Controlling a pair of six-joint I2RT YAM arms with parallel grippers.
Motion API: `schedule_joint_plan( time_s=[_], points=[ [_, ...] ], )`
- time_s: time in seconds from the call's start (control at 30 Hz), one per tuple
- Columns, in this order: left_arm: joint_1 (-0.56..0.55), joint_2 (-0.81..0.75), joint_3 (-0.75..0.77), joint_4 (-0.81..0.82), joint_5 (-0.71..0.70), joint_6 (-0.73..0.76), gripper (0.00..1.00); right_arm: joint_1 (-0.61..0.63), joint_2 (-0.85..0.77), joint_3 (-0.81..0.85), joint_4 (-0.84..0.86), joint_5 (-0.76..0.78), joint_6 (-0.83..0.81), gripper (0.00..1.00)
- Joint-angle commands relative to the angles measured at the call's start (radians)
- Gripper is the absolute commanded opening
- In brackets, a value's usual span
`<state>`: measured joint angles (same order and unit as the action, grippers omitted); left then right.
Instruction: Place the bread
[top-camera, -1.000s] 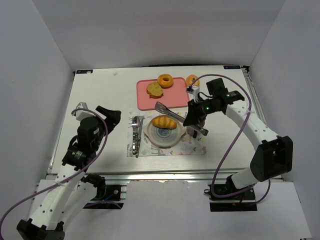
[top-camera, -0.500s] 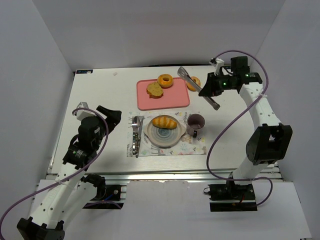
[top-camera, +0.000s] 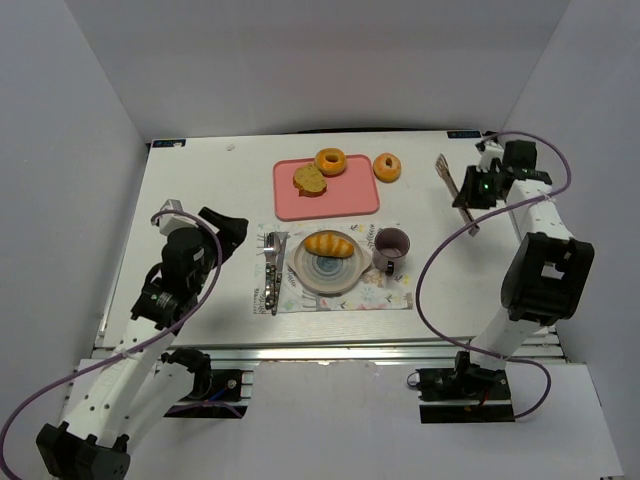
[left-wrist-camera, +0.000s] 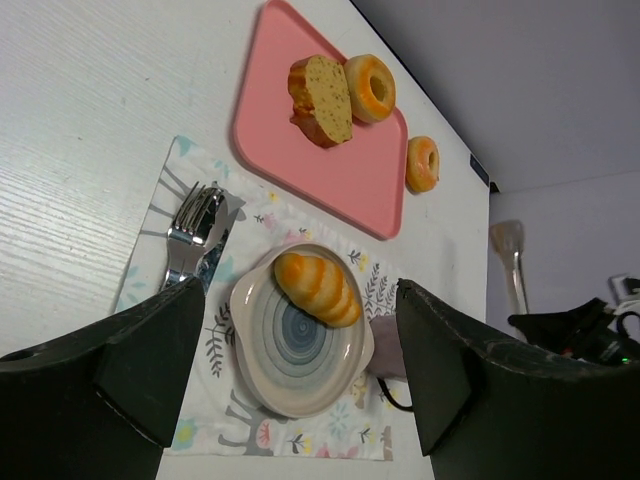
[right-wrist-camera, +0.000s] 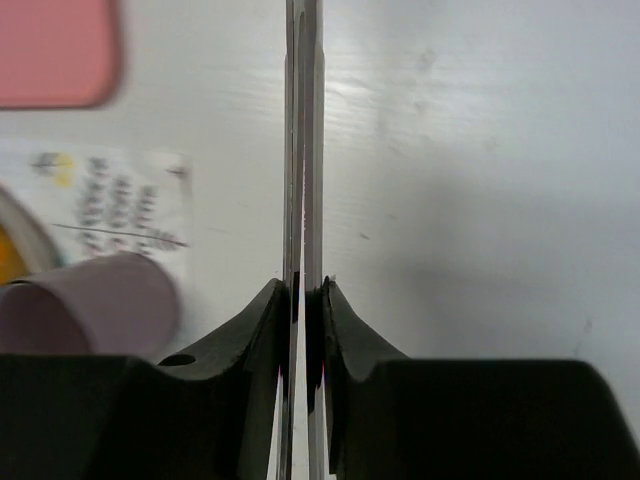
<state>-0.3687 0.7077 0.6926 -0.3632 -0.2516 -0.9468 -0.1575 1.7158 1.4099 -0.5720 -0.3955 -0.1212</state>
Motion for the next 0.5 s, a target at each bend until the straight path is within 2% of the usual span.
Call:
schedule_joint_plan(
  time_s=[0.0, 0.1, 0.23, 0.47],
  points=[
    [-0.003, 0.025, -0.019, 0.052, 0.035, 0.009, 0.86, -0.007, -0.004, -0.103, 0.135, 0.140, -0.036, 0.25],
    [-0.003, 0.055, -0.004, 0.068, 0.051, 0.019, 0.86, -0.007, 0.011, -0.177, 0.225, 0.196, -0.047, 0.31],
    [-0.003, 0.083, 0.018, 0.064, 0.057, 0.033, 0.86, -0.007, 0.071, -0.192, 0.258, 0.269, -0.045, 0.38],
    [-0.003, 0.070, 0.007, 0.069, 0.053, 0.023, 0.86, -0.008, 0.157, -0.188, 0.238, 0.293, -0.059, 0.63]
  ],
)
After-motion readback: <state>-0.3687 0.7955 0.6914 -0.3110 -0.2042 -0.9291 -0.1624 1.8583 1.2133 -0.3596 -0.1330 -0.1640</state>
